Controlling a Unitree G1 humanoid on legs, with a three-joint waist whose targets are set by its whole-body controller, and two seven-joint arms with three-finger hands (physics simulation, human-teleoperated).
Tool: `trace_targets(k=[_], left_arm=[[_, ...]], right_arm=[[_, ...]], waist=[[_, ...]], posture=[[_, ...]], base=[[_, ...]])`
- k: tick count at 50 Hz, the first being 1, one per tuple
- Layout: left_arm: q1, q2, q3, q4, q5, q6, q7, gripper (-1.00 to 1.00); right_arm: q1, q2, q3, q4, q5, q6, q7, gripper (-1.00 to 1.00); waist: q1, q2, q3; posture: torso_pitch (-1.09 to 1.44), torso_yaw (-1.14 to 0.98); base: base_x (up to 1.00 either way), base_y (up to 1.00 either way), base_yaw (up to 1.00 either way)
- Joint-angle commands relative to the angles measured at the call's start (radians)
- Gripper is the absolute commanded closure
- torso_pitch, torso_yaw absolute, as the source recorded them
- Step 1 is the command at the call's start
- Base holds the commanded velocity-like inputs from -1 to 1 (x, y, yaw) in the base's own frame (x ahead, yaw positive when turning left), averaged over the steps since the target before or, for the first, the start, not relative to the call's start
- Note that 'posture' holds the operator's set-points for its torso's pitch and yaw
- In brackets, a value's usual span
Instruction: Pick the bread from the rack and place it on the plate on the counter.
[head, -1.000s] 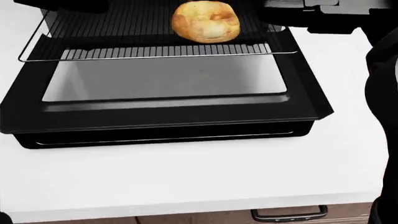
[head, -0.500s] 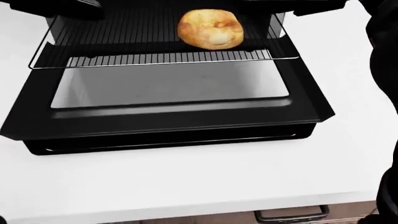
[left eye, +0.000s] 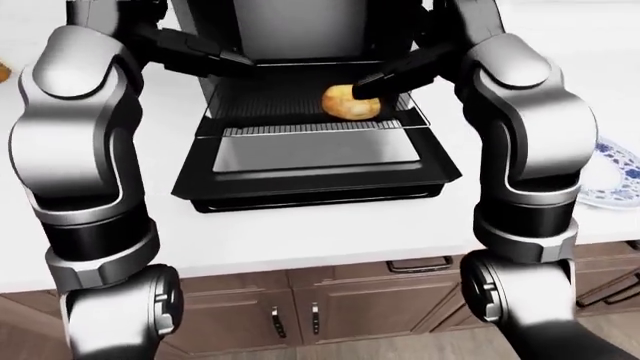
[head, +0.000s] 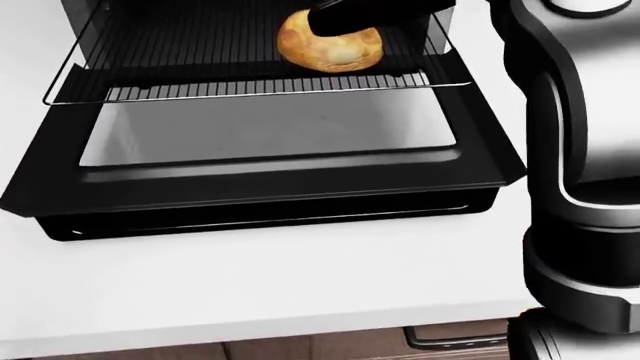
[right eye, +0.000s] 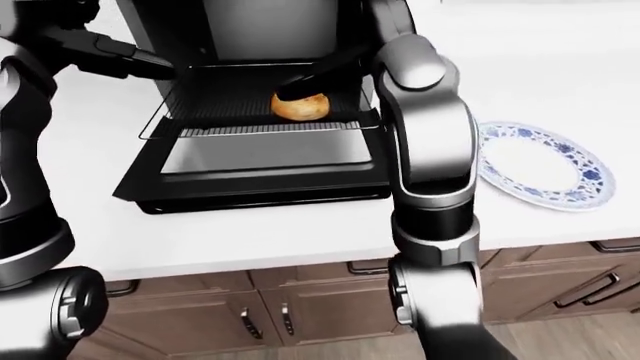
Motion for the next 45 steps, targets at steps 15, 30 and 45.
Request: trace_targets(k=[15, 30, 45], left_arm=[[-0.022, 0.015, 0.011, -0.031, 0.004, -0.027, 0.004, -1.0], [-0.028, 0.014, 0.007, -0.009, 0.008, -0.042, 0.002, -1.0], [-0.003, 0.014, 0.013, -0.026, 0.008, -0.042, 0.001, -1.0]], right_arm=[[-0.111, -0.015, 0.023, -0.196, -0.09, 0.322, 0.087, -1.0], [-0.167, 0.035, 0.016, 0.323, -0.129, -0.028, 0.085, -1.0], [-0.154, 0.067, 0.026, 0.422, -0.144, -0.104, 0.078, -1.0]], waist=[[-0.001, 0.014, -0.031], [-0.017, 0.032, -0.037], [-0.018, 0.036, -0.043]], posture=[[0.0, 0.0], [0.0, 0.0], [0.0, 0.0]], base=[[0.0, 0.0, 0.0], [0.0, 0.0, 0.0], [0.0, 0.0, 0.0]])
